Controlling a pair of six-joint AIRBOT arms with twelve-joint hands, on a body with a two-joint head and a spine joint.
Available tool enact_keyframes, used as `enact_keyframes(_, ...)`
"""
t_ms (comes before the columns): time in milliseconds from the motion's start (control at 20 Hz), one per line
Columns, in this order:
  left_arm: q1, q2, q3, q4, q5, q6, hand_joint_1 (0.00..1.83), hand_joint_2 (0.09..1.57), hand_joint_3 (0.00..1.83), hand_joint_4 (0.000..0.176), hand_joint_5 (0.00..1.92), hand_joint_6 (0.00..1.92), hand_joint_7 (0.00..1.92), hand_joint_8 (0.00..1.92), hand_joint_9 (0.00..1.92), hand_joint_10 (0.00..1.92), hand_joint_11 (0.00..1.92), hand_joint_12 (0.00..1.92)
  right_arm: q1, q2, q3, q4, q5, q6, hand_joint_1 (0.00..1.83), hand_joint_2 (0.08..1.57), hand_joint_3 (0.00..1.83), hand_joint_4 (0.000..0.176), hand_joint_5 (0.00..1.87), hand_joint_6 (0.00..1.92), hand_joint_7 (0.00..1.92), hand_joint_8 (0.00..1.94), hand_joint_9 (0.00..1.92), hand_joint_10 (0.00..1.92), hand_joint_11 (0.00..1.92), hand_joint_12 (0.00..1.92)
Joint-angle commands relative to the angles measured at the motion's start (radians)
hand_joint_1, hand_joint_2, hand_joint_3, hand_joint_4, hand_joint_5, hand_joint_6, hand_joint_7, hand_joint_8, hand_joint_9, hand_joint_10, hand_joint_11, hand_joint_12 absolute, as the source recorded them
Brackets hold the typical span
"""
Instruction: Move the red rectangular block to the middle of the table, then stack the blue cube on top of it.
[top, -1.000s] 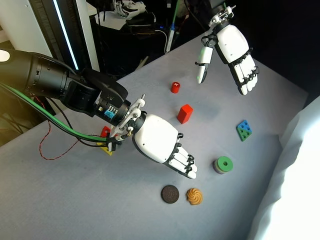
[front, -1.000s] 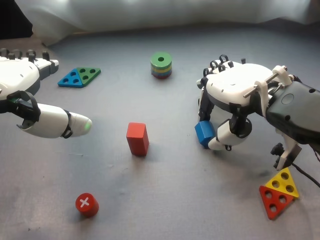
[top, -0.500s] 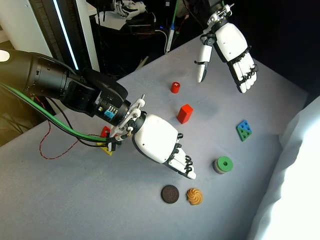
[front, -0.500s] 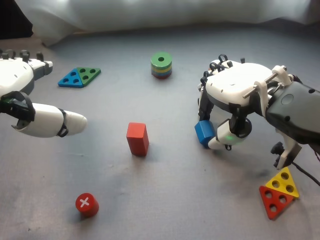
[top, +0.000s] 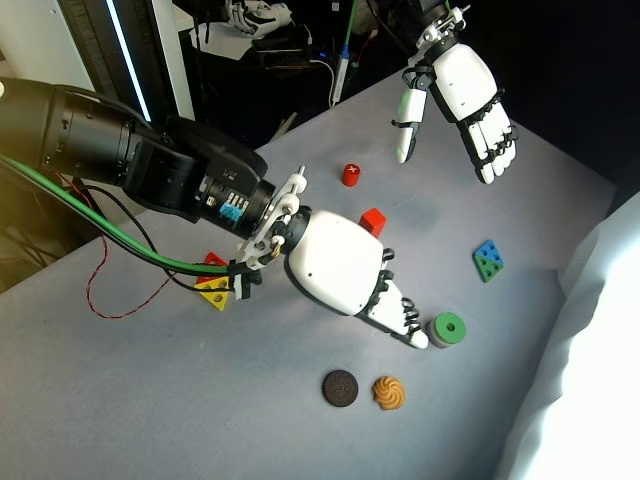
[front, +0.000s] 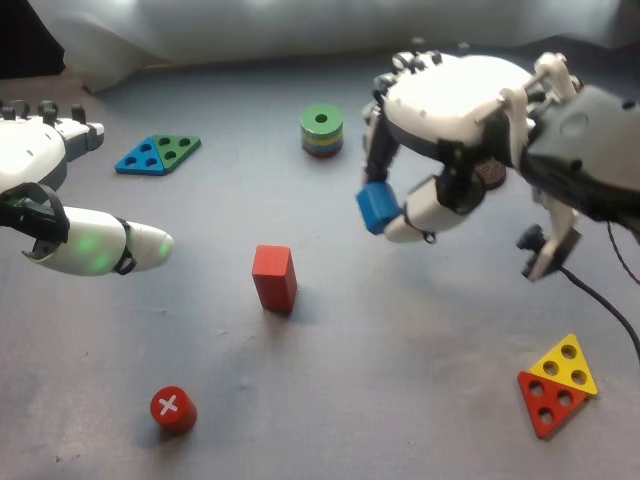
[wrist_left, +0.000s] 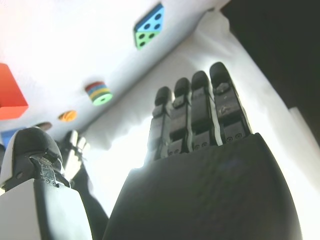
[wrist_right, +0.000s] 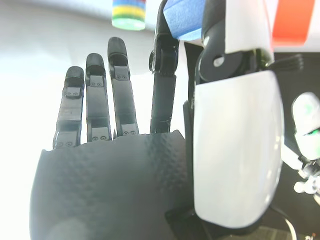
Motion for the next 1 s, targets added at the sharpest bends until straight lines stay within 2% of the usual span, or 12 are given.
enact_keyframes(0, -0.01, 0.018, 0.0, 0.055, -0.055, 0.006, 0.31, 0.98, 0.0, 0.0, 0.11, 0.0, 0.08, 0.0, 0.05, 0.0, 0.0, 0.18, 0.019, 0.008, -0.001, -0.045, 0.017, 0.004, 1.12, 0.99, 0.0, 0.121, 1.27, 0.49, 0.41, 0.0, 0.14, 0.0, 0.0, 0.0)
enact_keyframes(50, -0.01, 0.018, 0.001, 0.055, -0.056, 0.01, 0.31, 0.98, 0.0, 0.0, 0.11, 0.0, 0.08, 0.0, 0.05, 0.0, 0.0, 0.18, 0.036, 0.005, -0.001, -0.045, -0.008, 0.007, 1.11, 0.99, 0.0, 0.163, 1.27, 0.5, 0.41, 0.0, 0.14, 0.0, 0.0, 0.0)
enact_keyframes(150, -0.009, 0.018, 0.002, 0.051, -0.057, 0.012, 0.31, 0.98, 0.0, 0.0, 0.11, 0.0, 0.08, 0.0, 0.05, 0.0, 0.0, 0.18, 0.057, -0.006, 0.0, -0.044, -0.027, 0.007, 1.11, 0.99, 0.0, 0.158, 1.26, 0.51, 0.42, 0.01, 0.15, 0.0, 0.0, 0.0)
enact_keyframes(200, -0.009, 0.018, 0.002, 0.05, -0.057, 0.012, 0.31, 0.97, 0.0, 0.0, 0.11, 0.0, 0.09, 0.0, 0.06, 0.0, 0.0, 0.2, 0.07, -0.015, 0.004, -0.044, -0.041, 0.008, 1.11, 0.99, 0.0, 0.172, 1.26, 0.51, 0.42, 0.0, 0.14, 0.0, 0.0, 0.0)
enact_keyframes(250, -0.009, 0.018, 0.002, 0.049, -0.057, 0.012, 0.29, 0.98, 0.0, 0.0, 0.11, 0.0, 0.08, 0.0, 0.05, 0.0, 0.0, 0.2, 0.084, -0.036, 0.024, -0.043, -0.077, 0.037, 1.12, 0.99, 0.0, 0.145, 1.28, 0.49, 0.43, 0.0, 0.14, 0.0, 0.0, 0.0)
enact_keyframes(350, -0.009, 0.018, 0.002, 0.047, -0.059, 0.012, 0.29, 0.98, 0.0, 0.0, 0.11, 0.0, 0.08, 0.0, 0.05, 0.0, 0.0, 0.2, 0.088, -0.052, 0.043, -0.027, -0.093, 0.044, 1.12, 0.99, 0.0, 0.145, 1.28, 0.49, 0.43, 0.0, 0.14, 0.0, 0.0, 0.0)
enact_keyframes(400, -0.009, 0.018, 0.002, 0.047, -0.061, 0.012, 0.28, 0.98, 0.0, 0.0, 0.11, 0.0, 0.08, 0.0, 0.05, 0.0, 0.0, 0.2, 0.089, -0.059, 0.05, -0.023, -0.098, 0.044, 1.12, 0.99, 0.0, 0.153, 1.3, 0.45, 0.44, 0.0, 0.15, 0.0, 0.0, 0.0)
enact_keyframes(450, -0.009, 0.018, 0.002, 0.047, -0.062, 0.012, 0.27, 0.98, 0.0, 0.0, 0.1, 0.0, 0.07, 0.0, 0.04, 0.0, 0.0, 0.18, 0.091, -0.064, 0.054, -0.023, -0.105, 0.044, 1.11, 0.99, 0.0, 0.171, 1.3, 0.45, 0.43, 0.0, 0.15, 0.0, 0.0, 0.0)
enact_keyframes(550, -0.009, 0.018, 0.002, 0.047, -0.065, 0.012, 0.27, 0.98, 0.0, 0.0, 0.12, 0.0, 0.09, 0.0, 0.05, 0.0, 0.0, 0.2, 0.096, -0.079, 0.062, -0.023, -0.121, 0.045, 1.11, 0.98, 0.0, 0.176, 1.3, 0.44, 0.42, 0.0, 0.13, 0.0, 0.0, 0.0)
enact_keyframes(950, -0.015, 0.018, 0.004, 0.044, -0.073, 0.012, 0.26, 0.99, 0.0, 0.0, 0.13, 0.0, 0.1, 0.0, 0.07, 0.0, 0.0, 0.23, 0.099, -0.132, 0.084, -0.025, -0.157, 0.046, 1.11, 0.98, 0.0, 0.176, 1.32, 0.4, 0.41, 0.0, 0.14, 0.0, 0.0, 0.0)
